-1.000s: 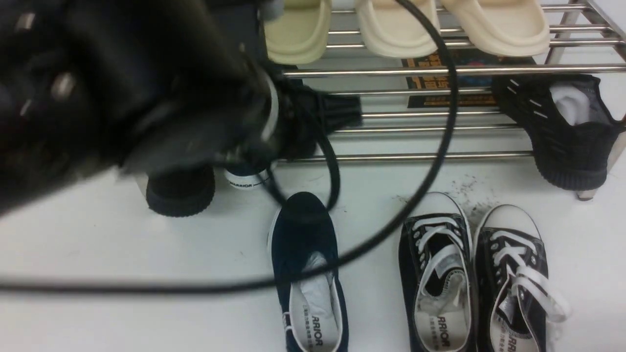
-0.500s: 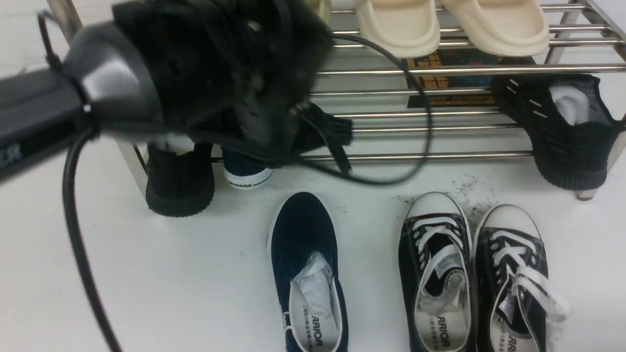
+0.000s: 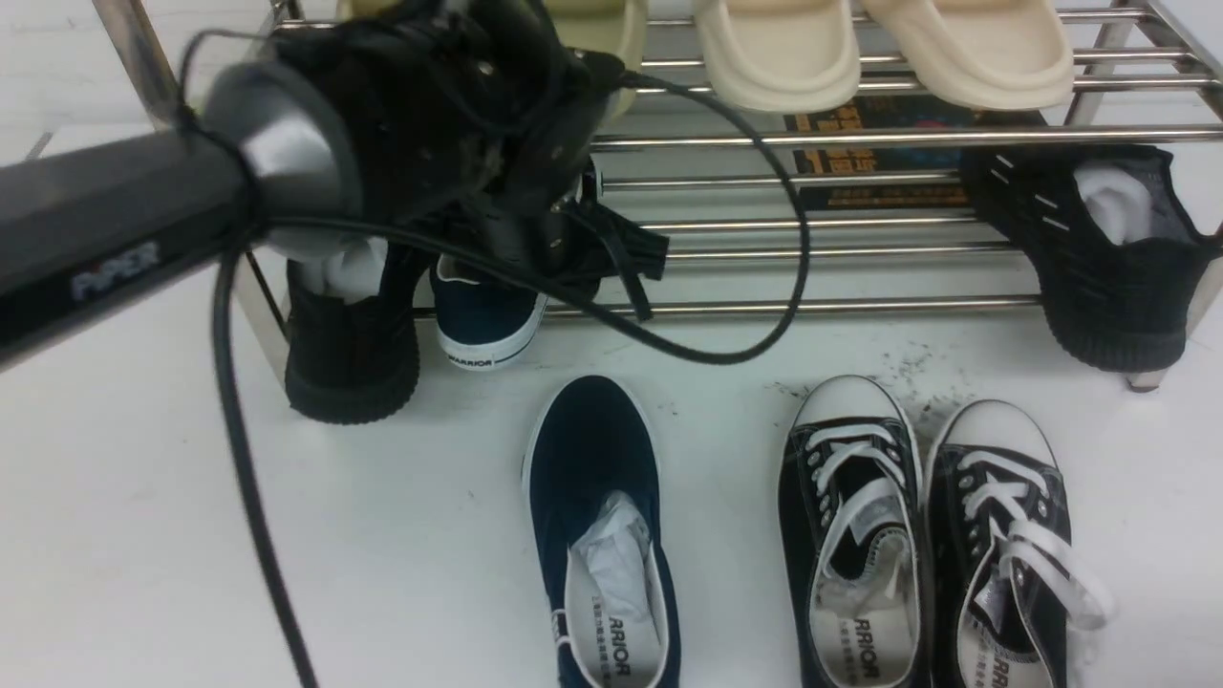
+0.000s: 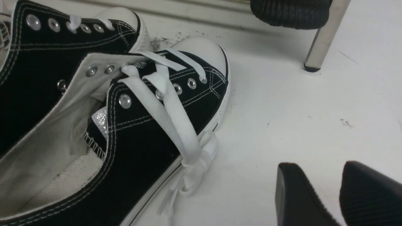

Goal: Take the shoes off the shelf with your hand on the white table.
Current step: 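Grasp the leftmost shoe on the bottom shelf of the shoe rack with the left gripper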

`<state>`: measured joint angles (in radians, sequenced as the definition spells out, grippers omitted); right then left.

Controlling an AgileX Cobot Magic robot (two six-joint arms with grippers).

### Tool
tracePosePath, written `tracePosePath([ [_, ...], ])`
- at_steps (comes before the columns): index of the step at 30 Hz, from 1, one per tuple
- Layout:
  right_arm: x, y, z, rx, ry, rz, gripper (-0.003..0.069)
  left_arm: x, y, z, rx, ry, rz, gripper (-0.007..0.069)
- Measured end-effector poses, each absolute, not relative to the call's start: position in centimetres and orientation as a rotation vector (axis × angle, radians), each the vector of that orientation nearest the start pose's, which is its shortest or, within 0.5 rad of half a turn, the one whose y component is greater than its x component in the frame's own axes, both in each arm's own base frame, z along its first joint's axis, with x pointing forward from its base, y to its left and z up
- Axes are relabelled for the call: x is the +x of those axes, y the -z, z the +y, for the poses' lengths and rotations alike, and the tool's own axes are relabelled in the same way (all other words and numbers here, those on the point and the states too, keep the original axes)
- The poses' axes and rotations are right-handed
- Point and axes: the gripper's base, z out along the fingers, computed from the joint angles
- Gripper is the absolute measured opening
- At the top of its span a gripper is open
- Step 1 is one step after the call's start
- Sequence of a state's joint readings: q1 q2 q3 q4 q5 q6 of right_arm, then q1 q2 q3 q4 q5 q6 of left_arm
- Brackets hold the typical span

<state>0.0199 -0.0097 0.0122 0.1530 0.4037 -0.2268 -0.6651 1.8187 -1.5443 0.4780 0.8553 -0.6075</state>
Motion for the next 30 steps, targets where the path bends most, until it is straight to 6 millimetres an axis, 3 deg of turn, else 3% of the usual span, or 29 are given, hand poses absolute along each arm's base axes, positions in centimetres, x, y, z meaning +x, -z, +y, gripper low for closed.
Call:
tracePosePath([
  [5,5.1,-17.4,0.6,-0.141,-0.011,1.88,0.024,34.9,-27.1,-23.0,0.41,-0.137,2.423,0.0473],
  [15,5.1,-17.4,0.6,-0.141,-0.011,1.88,0.024,36.3,-24.6,-23.5,0.534,-0.289,2.371,0.0481],
  [23,5.1,-17.4,0.6,-0.141,-0.011,1.88,0.024,35.1,-25.1,-24.7,0.576,-0.351,2.371,0.0482],
  [30,5.1,-17.4,0.6,-0.141,-0.011,1.88,0.024,33.6,-28.3,-26.7,0.566,-0.465,2.311,0.0483],
])
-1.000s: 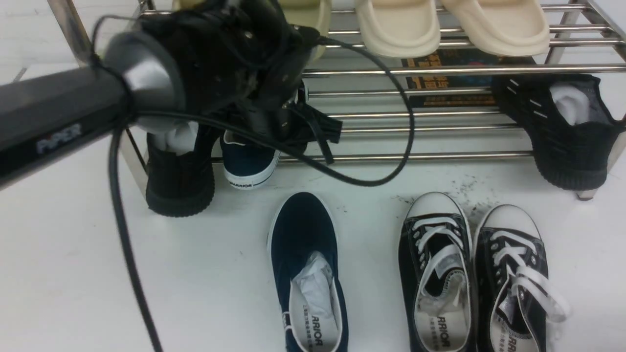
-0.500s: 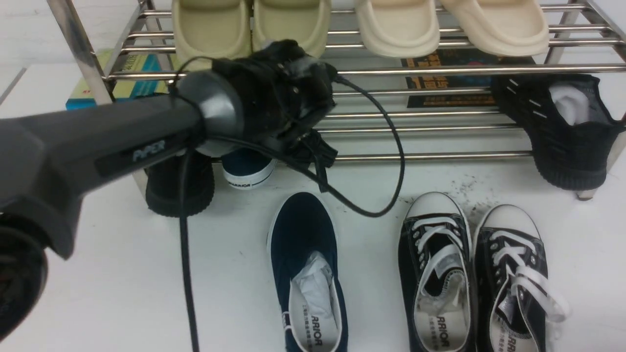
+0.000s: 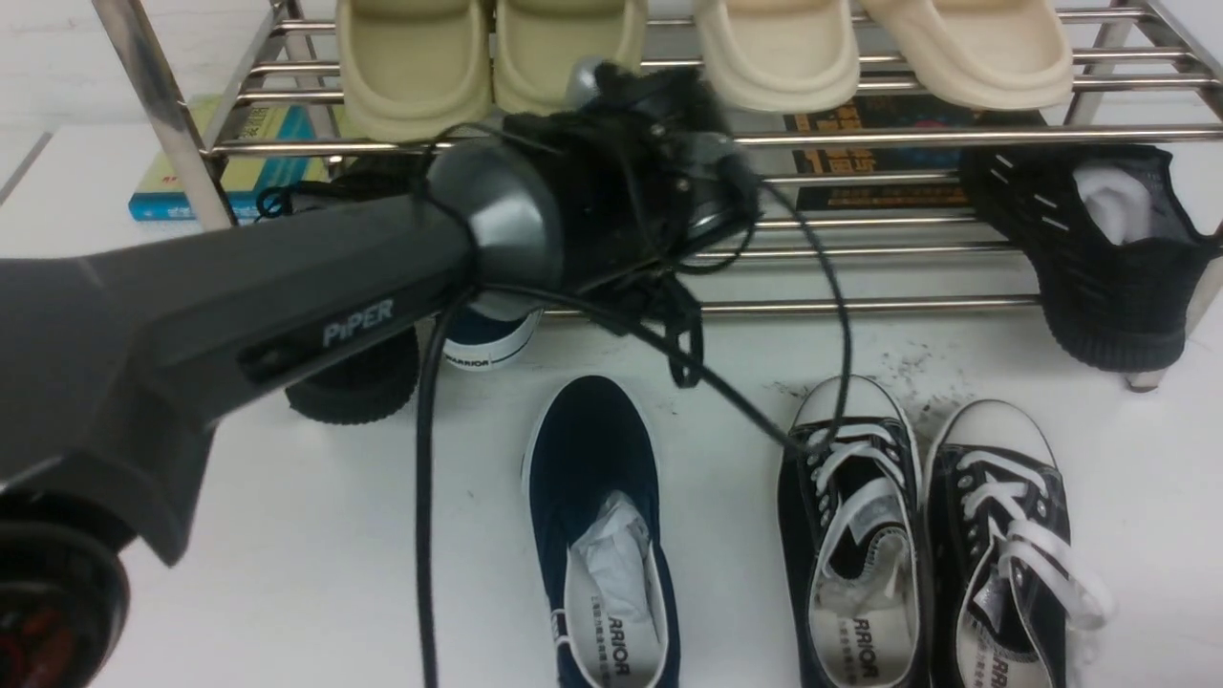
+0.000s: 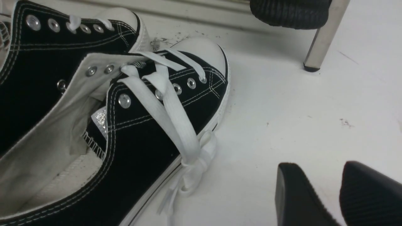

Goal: Take the shoes off the shelf with your hand on the white table.
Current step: 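Grasp the leftmost shoe on the bottom shelf of the shoe rack with the left gripper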

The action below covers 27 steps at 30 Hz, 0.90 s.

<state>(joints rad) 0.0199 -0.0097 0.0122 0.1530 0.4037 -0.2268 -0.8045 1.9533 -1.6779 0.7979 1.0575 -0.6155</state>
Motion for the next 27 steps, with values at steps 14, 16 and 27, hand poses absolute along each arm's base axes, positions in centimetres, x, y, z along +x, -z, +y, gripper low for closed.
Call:
tracePosePath([
  [14,5.1,-17.4,0.6,-0.141,-0.011,1.88,0.024,37.8,-25.9,-22.2,0.217,-0.447,2.447,0.0448],
  [16,5.1,-17.4,0.6,-0.141,-0.011,1.88,0.024,37.9,-25.6,-22.3,0.222,-0.448,2.45,0.0448],
  [27,5.1,-17.4,0.6,-0.141,-0.011,1.88,0.024,38.0,-25.1,-22.9,0.207,-0.326,2.486,0.0448],
])
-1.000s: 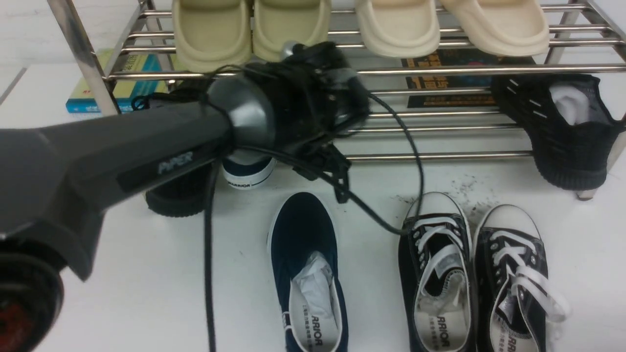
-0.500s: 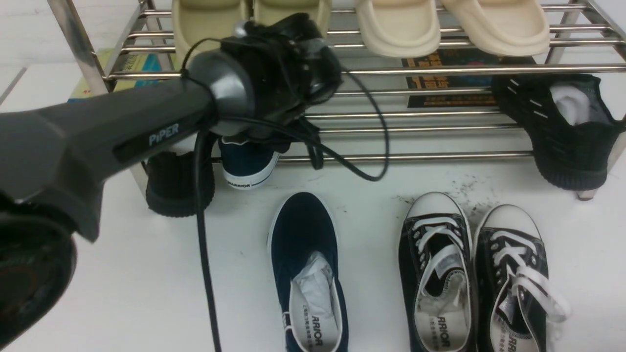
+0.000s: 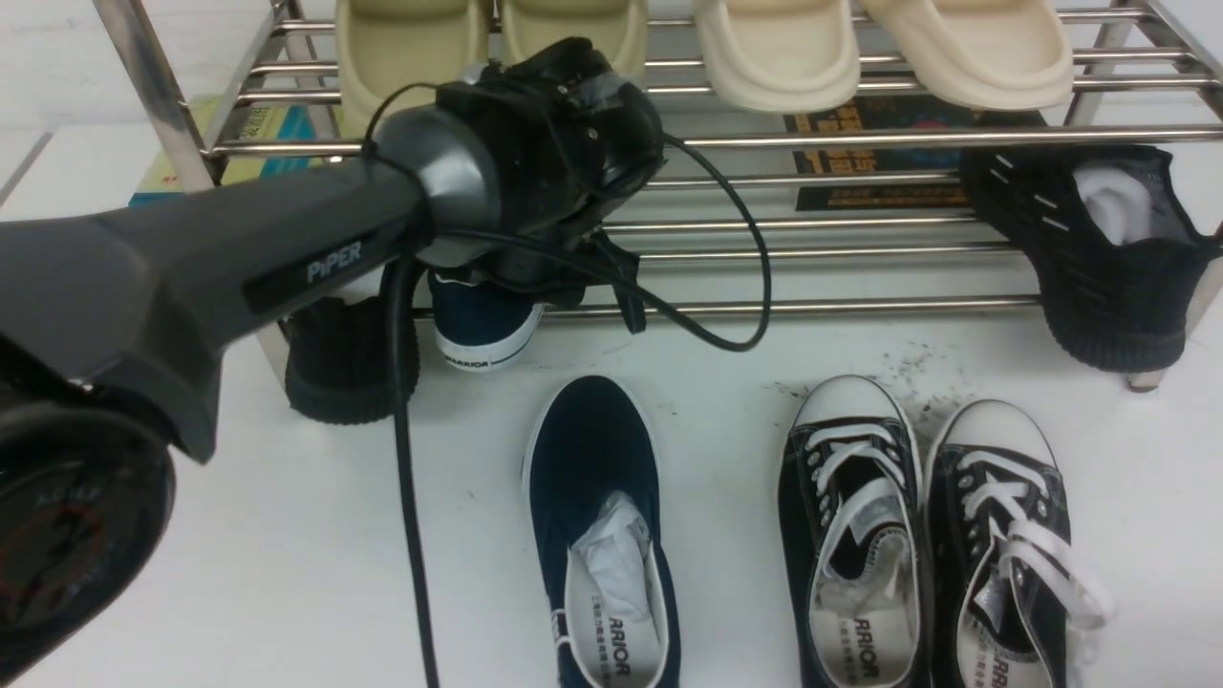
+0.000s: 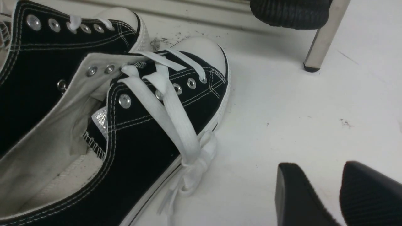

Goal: Take the shoes off the shelf with your hand on the white table.
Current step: 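Grasp the leftmost shoe on the bottom shelf of the shoe rack with the left gripper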

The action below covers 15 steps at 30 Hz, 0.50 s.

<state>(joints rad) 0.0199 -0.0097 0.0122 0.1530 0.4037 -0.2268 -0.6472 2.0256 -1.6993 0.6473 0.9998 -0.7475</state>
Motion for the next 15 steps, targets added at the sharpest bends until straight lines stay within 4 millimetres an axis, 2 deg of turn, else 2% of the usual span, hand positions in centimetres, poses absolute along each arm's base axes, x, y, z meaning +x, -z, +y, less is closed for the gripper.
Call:
tracePosePath([
  [6,5.15,-17.38,0.65,-0.141,-0.011,1.88,0.024,38.03,-25.01,-22.97,0.21,-0.308,2.486,0.043],
  [8,5.15,-17.38,0.65,-0.141,-0.011,1.88,0.024,38.04,-24.99,-22.98,0.207,-0.301,2.488,0.0384],
  [9,5.15,-17.38,0.65,-0.141,-0.011,1.88,0.024,38.0,-24.96,-23.04,0.21,-0.291,2.496,0.0292],
  [10,5.15,-17.38,0.65,-0.141,-0.011,1.88,0.024,37.99,-24.95,-23.06,0.211,-0.289,2.497,0.0266],
  [11,5.15,-17.38,0.65,-0.141,-0.011,1.88,0.024,37.97,-25.0,-23.1,0.213,-0.276,2.501,0.0209],
  [12,5.15,-17.38,0.65,-0.141,-0.011,1.88,0.024,37.8,-25.03,-23.37,0.218,-0.229,2.518,0.0091],
  [13,5.15,-17.38,0.65,-0.141,-0.011,1.88,0.024,37.78,-25.02,-23.4,0.218,-0.224,2.521,0.0091],
  [14,5.15,-17.38,0.65,-0.141,-0.011,1.88,0.024,37.56,-25.2,-23.55,0.215,-0.186,2.537,0.0049],
  [15,5.15,-17.38,0.65,-0.141,-0.011,1.88,0.024,37.22,-25.5,-23.67,0.214,-0.142,2.557,0.0039],
])
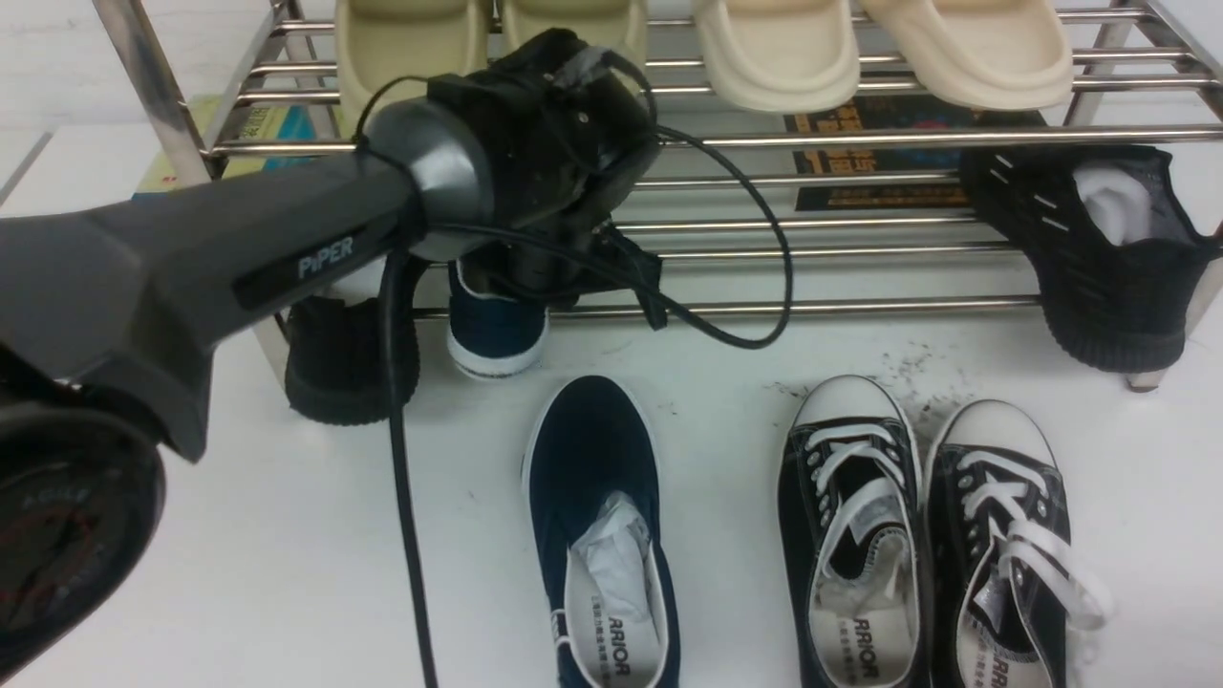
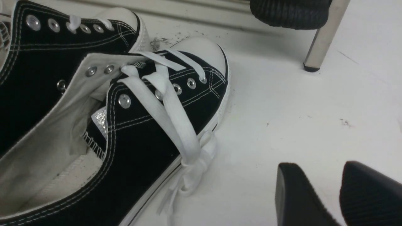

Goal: Take the shoes off the shelf with your hand on the white table.
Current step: 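Grasp the leftmost shoe on the bottom shelf of the shoe rack with the left gripper, then set the held shoe down on the floor in front of the rack with the left gripper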

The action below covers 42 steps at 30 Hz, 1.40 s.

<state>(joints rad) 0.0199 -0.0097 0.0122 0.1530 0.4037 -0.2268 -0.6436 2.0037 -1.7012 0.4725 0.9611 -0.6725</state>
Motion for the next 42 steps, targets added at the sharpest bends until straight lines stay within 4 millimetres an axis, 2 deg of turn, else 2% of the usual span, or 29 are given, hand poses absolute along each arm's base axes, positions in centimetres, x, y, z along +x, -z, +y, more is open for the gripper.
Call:
tracePosePath([
  [4,5.1,-17.4,0.6,-0.141,-0.011,1.88,0.024,35.8,-26.9,-23.4,0.184,-0.029,2.646,0.0035],
  [8,5.1,-17.4,0.6,-0.141,-0.011,1.88,0.024,32.1,-30.2,-24.0,0.236,0.129,2.752,0.0035],
  [12,5.1,-17.4,0.6,-0.141,-0.011,1.88,0.024,28.6,-32.4,-25.4,0.322,0.188,2.778,0.0035],
  [13,5.1,-17.4,0.6,-0.141,-0.011,1.88,0.024,27.5,-32.6,-26.2,0.348,0.2,2.782,0.0035],
  [14,5.1,-17.4,0.6,-0.141,-0.011,1.88,0.024,27.5,-32.6,-26.2,0.344,0.199,2.784,0.0035],
  [16,5.1,-17.4,0.6,-0.141,-0.011,1.88,0.024,25.9,-32.5,-27.7,0.36,0.219,2.792,0.0035],
  [20,5.1,-17.4,0.6,-0.141,-0.011,1.88,0.024,24.5,-31.8,-29.6,0.326,0.226,2.8,0.0035],
  [28,5.1,-17.4,0.6,-0.141,-0.011,1.88,0.024,24.5,-29.5,-31.4,0.175,0.189,2.815,0.0035],
  [33,5.1,-17.4,0.6,-0.141,-0.011,1.88,0.024,24.9,-28.1,-32.6,0.139,0.261,2.817,0.0035],
  [42,5.1,-17.4,0.6,-0.141,-0.011,1.88,0.024,24.8,-28.1,-33.2,0.113,0.354,2.833,0.0039],
])
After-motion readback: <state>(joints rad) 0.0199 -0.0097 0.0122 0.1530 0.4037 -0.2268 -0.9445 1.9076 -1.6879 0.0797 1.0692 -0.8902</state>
